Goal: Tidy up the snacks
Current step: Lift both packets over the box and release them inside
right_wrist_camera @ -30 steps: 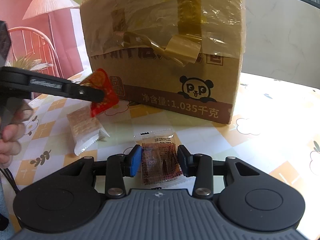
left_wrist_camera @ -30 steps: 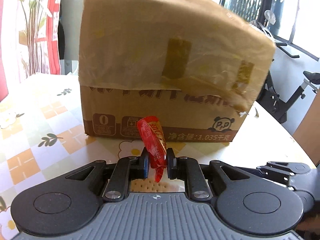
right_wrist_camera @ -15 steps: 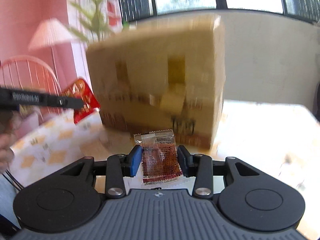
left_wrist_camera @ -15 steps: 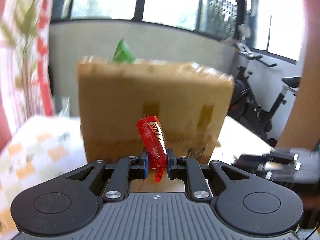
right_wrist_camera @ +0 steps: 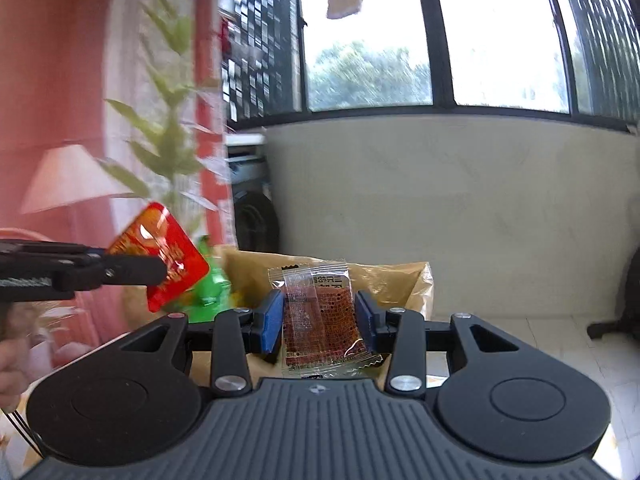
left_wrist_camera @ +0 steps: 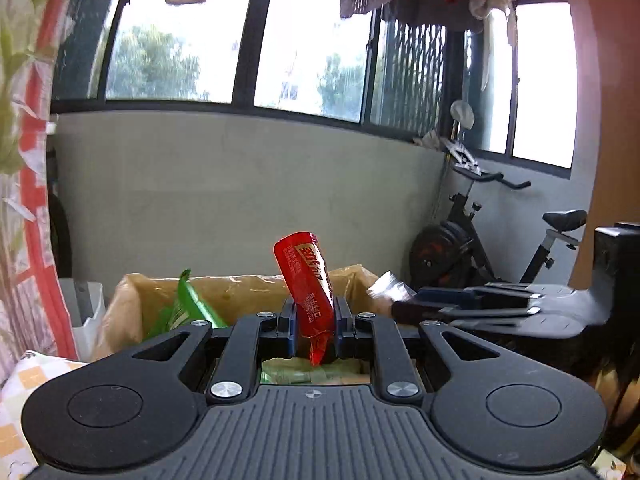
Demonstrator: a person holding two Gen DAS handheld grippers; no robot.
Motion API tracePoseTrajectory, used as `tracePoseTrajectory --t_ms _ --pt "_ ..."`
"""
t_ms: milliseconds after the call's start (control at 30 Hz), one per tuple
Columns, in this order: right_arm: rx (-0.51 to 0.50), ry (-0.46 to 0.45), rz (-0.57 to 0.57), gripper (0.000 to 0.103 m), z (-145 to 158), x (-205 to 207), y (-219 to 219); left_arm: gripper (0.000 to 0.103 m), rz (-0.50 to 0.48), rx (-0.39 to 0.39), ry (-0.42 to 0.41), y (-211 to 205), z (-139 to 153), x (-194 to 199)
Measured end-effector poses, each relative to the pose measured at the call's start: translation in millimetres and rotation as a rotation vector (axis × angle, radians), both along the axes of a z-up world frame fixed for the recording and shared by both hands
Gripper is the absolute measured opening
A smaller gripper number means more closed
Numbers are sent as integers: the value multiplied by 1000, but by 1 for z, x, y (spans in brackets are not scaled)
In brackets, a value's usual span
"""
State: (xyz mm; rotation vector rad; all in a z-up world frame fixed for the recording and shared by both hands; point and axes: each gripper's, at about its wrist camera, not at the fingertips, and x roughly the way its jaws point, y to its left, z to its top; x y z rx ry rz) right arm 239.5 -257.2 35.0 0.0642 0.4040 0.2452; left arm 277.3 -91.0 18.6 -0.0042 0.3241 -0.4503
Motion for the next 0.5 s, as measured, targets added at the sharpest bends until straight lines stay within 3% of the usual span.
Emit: tracePoseTrajectory --t_ms 133,300,367,400,500 --pt "-46 68 -25 41 -18 32 9 18 16 65 50 -12 -7 34" --pt "-81 112 -43 43 -32 43 11 22 44 95 94 -17 -19 49" --pt "-89 127 -38 45 -34 38 7 42 44 82 121 -16 -21 54" --pt "-90 128 -30 47 -33 35 6 60 39 68 129 -14 -23 52" --pt "-92 114 -35 58 -28 25 7 66 35 46 109 -2 -21 44"
